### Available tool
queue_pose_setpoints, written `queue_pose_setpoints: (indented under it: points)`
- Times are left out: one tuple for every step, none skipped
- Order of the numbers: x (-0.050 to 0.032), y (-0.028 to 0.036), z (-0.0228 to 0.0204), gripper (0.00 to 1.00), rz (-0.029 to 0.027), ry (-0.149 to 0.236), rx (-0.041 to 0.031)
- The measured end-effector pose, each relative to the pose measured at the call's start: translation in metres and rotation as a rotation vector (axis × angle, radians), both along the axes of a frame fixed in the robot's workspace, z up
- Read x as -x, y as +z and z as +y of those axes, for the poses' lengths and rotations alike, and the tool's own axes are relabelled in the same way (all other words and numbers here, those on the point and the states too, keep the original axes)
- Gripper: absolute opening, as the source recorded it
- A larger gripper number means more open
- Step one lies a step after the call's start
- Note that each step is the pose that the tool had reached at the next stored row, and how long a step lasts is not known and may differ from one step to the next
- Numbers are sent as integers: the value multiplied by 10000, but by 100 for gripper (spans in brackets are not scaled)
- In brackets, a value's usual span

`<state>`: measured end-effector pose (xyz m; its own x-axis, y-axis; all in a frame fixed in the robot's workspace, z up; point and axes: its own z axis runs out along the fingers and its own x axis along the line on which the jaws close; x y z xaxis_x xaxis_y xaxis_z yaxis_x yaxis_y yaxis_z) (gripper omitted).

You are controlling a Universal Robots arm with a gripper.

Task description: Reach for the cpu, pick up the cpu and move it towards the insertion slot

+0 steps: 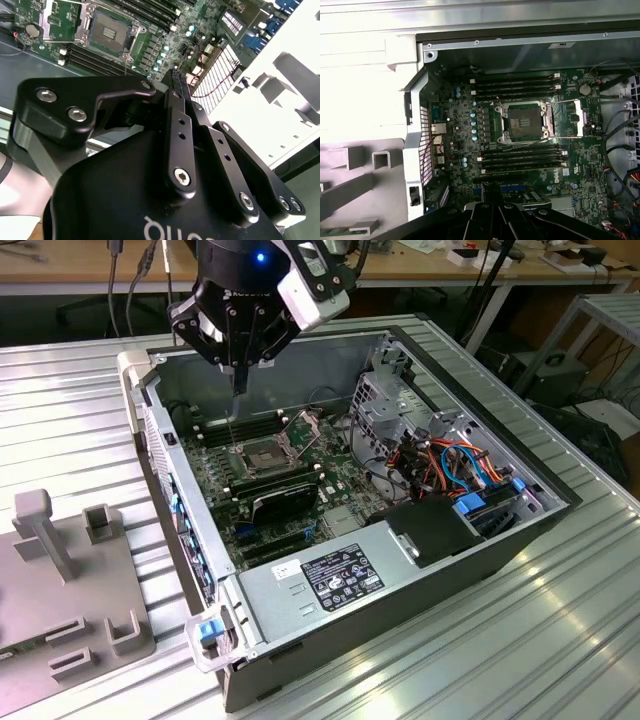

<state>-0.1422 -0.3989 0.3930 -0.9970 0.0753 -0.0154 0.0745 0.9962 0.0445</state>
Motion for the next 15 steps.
queue_pose_setpoints:
  points:
    - [6, 0, 0, 11, 0, 0, 0]
    - [15, 0, 0, 11, 1, 0, 0]
    - [22, 0, 0, 11, 1, 0, 0]
    - [31, 0, 0, 11, 2, 0, 0]
    - [41, 0, 0, 11, 1, 0, 0]
    - [53, 0, 0, 11, 1, 0, 0]
    - [61, -1, 0, 11, 1, -1, 0]
    - [70, -1, 0, 11, 2, 0, -1]
    - [77, 0, 0, 11, 3, 0, 0]
    - [90, -1, 0, 11, 4, 1, 0]
    - [99, -1, 0, 11, 5, 0, 0]
    - [107, -1, 0, 11, 6, 0, 0]
    - [127, -1, 0, 11, 5, 1, 0]
    - [138, -1, 0, 11, 6, 0, 0]
    - [146, -1, 0, 11, 7, 0, 0]
